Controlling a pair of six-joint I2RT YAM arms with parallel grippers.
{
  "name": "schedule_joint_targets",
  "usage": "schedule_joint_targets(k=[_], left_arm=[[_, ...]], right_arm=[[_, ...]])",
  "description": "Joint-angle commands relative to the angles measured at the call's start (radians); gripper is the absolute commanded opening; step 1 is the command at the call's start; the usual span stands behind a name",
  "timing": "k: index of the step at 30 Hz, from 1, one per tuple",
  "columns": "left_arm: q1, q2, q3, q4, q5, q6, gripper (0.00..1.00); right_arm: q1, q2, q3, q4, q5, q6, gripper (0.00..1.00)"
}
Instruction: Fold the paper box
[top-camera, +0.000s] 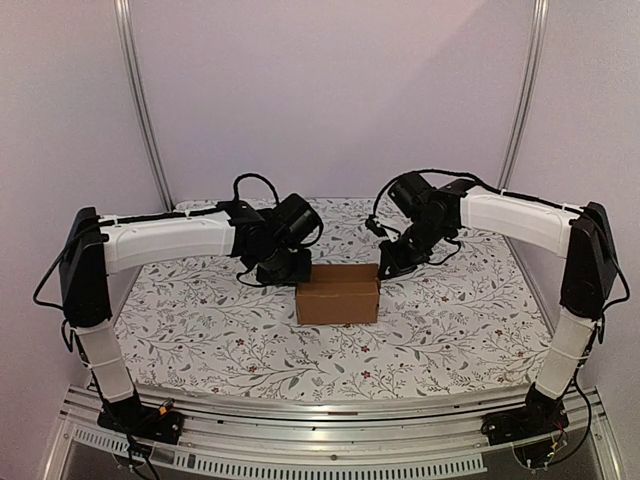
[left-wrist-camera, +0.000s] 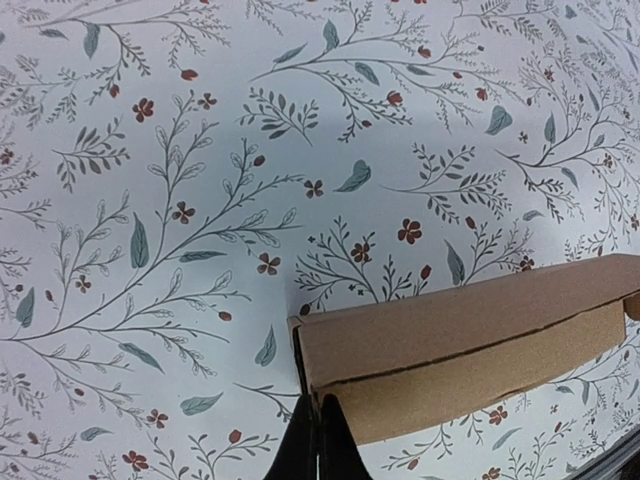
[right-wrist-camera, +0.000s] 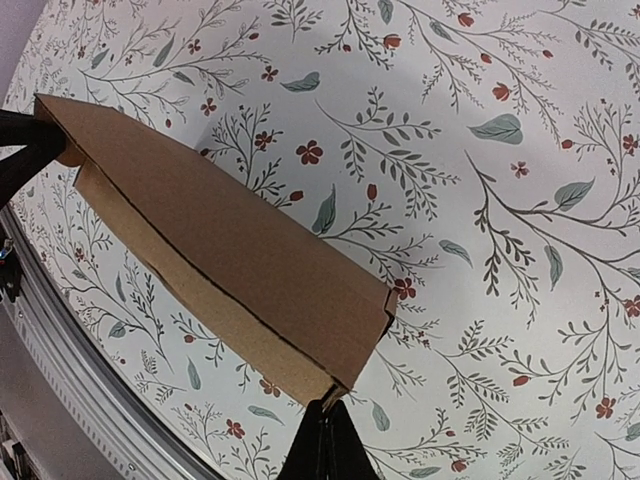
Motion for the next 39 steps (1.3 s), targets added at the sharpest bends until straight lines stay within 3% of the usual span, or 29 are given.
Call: schedule_joint_targets(k=[1, 23, 39], left_arm=[[-0.034, 0.041, 0.005, -0.003, 0.048, 0.031, 0.0], [-0.031, 0.029, 0.05, -0.059, 0.06, 0.057, 0.0], [-0.032, 0.032, 0.038, -0.062, 0.061, 0.063, 0.0]], right_arm=[[0.01, -0.017, -0.024, 0.024, -0.046, 0.012, 0.0], [-0.017, 0.008, 0.046, -0.025, -0.075, 0.024, 0.0], [-0.017, 0.016, -0.004, -0.006, -0.104, 0.021, 0.01]])
